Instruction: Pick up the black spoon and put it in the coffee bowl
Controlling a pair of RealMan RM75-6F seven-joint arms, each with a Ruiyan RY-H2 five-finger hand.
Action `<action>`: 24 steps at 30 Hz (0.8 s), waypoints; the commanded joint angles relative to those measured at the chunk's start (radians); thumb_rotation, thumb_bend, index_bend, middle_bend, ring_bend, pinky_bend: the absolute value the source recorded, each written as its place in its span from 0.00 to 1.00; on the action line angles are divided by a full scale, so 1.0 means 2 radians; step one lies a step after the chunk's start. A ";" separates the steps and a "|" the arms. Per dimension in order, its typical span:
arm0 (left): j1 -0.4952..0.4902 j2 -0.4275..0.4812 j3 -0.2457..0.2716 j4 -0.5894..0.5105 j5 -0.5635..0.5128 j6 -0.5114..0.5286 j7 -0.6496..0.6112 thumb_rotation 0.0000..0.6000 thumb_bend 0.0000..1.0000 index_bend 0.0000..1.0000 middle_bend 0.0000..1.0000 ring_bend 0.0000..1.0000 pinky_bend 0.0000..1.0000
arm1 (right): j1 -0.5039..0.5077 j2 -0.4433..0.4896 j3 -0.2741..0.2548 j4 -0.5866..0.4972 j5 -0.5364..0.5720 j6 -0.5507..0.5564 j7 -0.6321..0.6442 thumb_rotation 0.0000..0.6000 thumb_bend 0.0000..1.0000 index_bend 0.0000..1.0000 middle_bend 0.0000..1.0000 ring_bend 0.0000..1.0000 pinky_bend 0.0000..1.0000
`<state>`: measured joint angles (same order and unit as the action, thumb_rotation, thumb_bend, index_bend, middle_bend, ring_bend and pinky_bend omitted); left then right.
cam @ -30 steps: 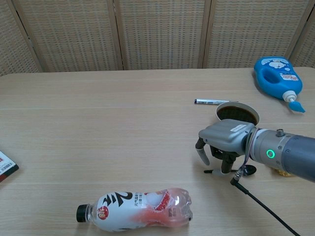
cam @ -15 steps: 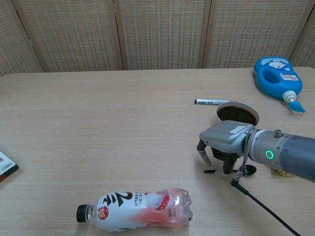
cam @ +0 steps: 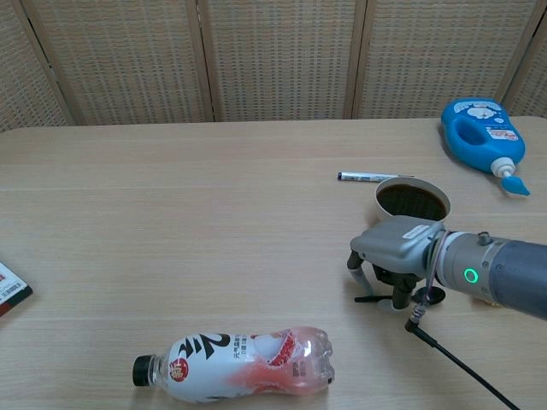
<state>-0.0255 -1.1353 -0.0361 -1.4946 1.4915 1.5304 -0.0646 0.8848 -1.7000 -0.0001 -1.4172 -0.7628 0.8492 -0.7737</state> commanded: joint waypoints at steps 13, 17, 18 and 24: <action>0.001 -0.001 0.000 0.002 0.001 0.001 -0.001 1.00 0.18 0.00 0.00 0.00 0.00 | -0.006 0.013 -0.012 -0.032 -0.009 0.010 0.004 1.00 0.46 0.56 0.99 1.00 1.00; 0.002 -0.001 0.001 0.002 0.001 0.002 -0.002 1.00 0.18 0.00 0.00 0.00 0.00 | -0.009 0.015 -0.015 -0.040 -0.014 0.015 0.006 1.00 0.46 0.56 0.99 1.00 1.00; 0.002 -0.002 0.001 0.002 0.001 0.002 -0.002 1.00 0.18 0.00 0.00 0.00 0.00 | -0.009 0.015 -0.015 -0.040 -0.015 0.016 0.006 1.00 0.46 0.56 0.99 1.00 1.00; 0.003 -0.002 0.001 0.004 0.000 0.004 -0.004 1.00 0.18 0.00 0.00 0.00 0.00 | -0.009 0.013 -0.015 -0.037 -0.015 0.017 0.008 1.00 0.46 0.56 0.99 1.00 1.00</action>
<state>-0.0187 -1.1392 -0.0339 -1.4873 1.4923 1.5377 -0.0719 0.8668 -1.6728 -0.0296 -1.4915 -0.7936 0.8832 -0.7589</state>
